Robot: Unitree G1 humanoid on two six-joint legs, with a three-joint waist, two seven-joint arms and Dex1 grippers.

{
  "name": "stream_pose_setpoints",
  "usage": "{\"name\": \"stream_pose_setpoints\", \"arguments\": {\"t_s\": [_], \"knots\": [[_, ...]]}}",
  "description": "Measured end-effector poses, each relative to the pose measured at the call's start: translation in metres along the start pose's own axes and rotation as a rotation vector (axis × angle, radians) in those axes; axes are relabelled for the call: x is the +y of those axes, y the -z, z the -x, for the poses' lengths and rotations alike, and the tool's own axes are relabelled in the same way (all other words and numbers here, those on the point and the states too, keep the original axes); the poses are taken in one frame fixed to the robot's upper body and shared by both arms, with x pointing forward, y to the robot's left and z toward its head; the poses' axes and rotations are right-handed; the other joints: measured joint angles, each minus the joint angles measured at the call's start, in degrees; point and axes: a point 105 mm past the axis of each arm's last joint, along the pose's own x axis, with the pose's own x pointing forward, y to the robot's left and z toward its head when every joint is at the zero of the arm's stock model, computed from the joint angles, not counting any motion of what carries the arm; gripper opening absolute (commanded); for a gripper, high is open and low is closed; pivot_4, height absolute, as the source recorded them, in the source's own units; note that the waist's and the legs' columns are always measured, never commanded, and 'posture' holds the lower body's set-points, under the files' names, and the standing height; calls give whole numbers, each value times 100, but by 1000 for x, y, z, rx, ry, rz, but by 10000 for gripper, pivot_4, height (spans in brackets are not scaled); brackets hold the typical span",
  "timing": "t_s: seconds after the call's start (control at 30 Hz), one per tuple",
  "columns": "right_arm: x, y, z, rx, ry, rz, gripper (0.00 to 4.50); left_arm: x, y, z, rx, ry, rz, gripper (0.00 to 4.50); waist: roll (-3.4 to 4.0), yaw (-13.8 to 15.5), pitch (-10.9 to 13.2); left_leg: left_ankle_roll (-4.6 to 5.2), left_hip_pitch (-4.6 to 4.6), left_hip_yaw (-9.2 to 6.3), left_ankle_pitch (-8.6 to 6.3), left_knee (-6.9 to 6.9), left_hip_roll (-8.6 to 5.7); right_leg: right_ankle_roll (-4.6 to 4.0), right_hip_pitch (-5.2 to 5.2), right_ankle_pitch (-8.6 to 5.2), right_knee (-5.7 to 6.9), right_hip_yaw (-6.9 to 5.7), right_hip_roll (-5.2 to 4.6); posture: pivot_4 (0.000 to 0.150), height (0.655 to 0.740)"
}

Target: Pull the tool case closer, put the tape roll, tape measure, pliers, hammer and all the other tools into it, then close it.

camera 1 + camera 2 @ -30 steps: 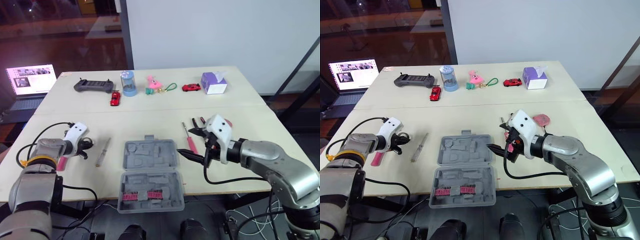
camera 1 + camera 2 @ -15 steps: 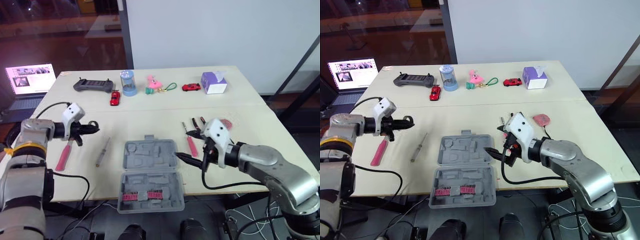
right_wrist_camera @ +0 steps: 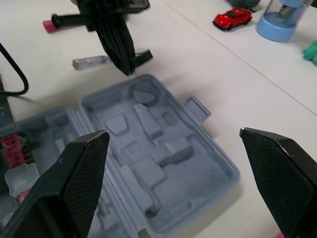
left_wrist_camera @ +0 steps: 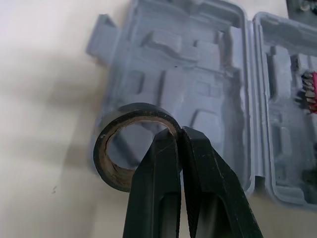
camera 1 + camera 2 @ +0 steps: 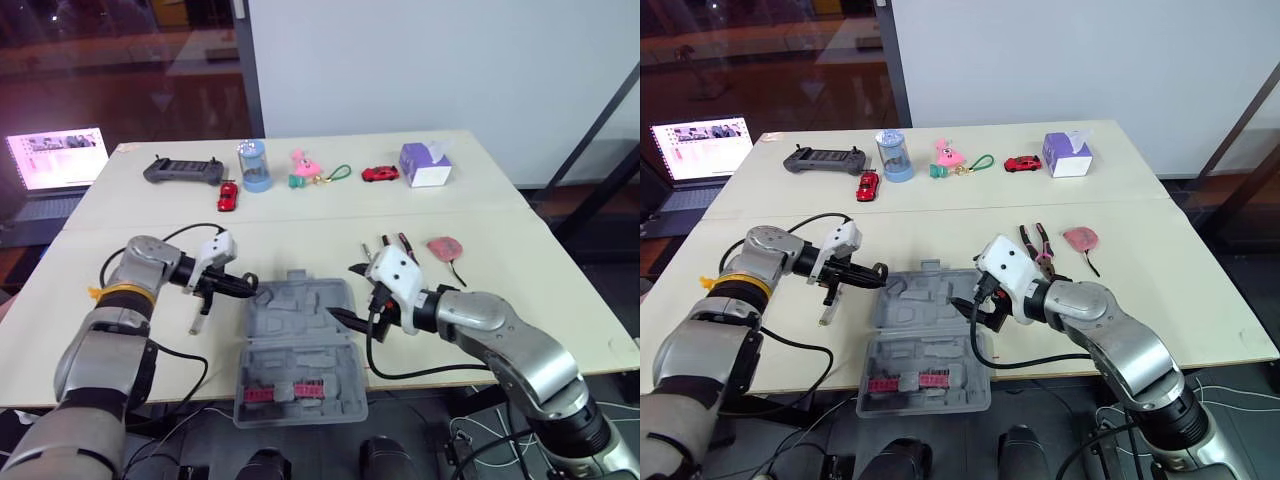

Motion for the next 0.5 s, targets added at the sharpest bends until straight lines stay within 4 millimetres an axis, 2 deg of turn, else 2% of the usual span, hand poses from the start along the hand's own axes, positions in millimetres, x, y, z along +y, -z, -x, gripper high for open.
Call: {"name": "stream_pose_setpoints", "arguments": {"t_s": [0.2, 0.5], "knots": [[-4, 2, 1, 17, 24, 6, 45000, -2, 6, -19, 41, 14, -20, 278, 0, -2, 0, 0, 0, -1, 0, 1, 0, 0, 0, 0, 1, 0, 1, 1500, 7400], [-5, 6, 1, 42, 35, 0, 45000, 0, 13, -30, 83, -18, -18, 278, 0, -3, 0, 0, 1, 0, 0, 2, 0, 0, 1, 0, 2, 0, 1, 1500, 7400]]}}
